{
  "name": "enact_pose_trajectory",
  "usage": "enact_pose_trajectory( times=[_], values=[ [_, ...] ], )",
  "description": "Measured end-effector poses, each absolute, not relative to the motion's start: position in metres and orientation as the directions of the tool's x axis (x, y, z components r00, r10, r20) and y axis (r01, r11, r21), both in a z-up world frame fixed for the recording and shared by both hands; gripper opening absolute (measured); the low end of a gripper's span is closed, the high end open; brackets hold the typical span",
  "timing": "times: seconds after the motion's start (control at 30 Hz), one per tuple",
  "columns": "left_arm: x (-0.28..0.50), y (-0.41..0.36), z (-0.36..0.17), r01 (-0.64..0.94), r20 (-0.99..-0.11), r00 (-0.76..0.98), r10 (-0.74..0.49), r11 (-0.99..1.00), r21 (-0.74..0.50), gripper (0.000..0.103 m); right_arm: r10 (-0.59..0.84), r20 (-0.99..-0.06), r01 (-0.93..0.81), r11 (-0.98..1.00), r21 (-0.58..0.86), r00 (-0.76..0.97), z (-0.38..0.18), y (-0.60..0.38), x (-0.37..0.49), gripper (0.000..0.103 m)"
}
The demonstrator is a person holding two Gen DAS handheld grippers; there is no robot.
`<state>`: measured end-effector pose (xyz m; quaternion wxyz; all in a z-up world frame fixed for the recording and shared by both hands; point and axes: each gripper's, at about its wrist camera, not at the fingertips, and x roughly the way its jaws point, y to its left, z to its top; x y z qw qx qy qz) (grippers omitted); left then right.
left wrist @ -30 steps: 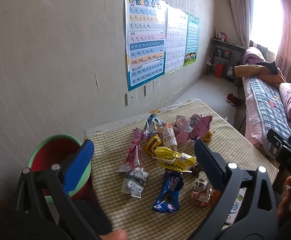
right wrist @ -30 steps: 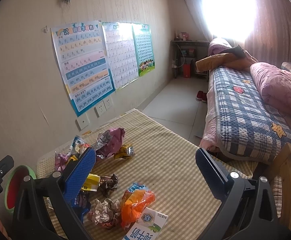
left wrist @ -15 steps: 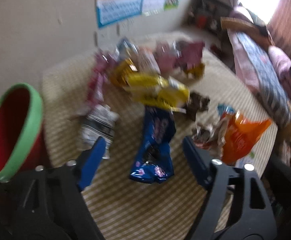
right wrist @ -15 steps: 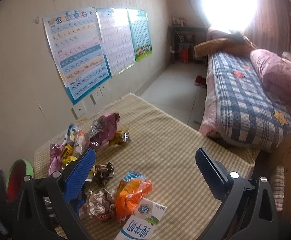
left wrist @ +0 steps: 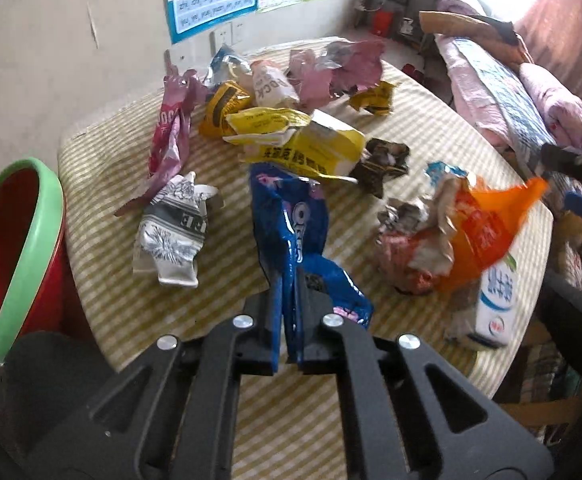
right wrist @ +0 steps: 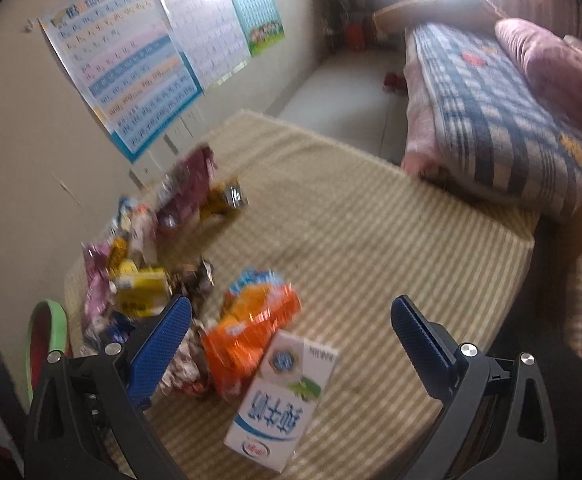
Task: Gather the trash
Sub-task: 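Grasp the blue Oreo wrapper with left tool while right tool grasps orange bag, then carry both held wrappers over the red bucket and open both tools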
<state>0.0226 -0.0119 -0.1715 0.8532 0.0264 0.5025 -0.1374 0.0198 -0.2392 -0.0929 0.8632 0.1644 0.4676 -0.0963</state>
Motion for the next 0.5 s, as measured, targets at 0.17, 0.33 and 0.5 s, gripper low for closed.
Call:
enact_pose_trajectory(
  times=[0.17, 0.33, 0.5],
  values=[
    [0.020, -0.008, -0.178, 0.263, -0.878, 0.422, -0.225, 0.957, -0.119, 0.005, 0.039, -0.856, 0.243, 0.951, 0.189, 0.515, -0.100, -0.220, 0.023, 0.093],
    [0.020, -0.002, -0.173, 0.262, -0.866, 0.431, -0.252, 0.954, -0.148, 0.005, 0.101, -0.873, 0.201, 0.954, 0.221, 0.477, -0.114, -0.211, 0.027, 0.047],
    [0.018, 0.004, -0.158, 0.264, -0.845, 0.447, -0.293, 0.946, -0.188, 0.004, 0.139, -0.854, 0.217, 0.935, 0.280, 0.501, -0.109, -0.217, 0.023, 0.021]
  ],
)
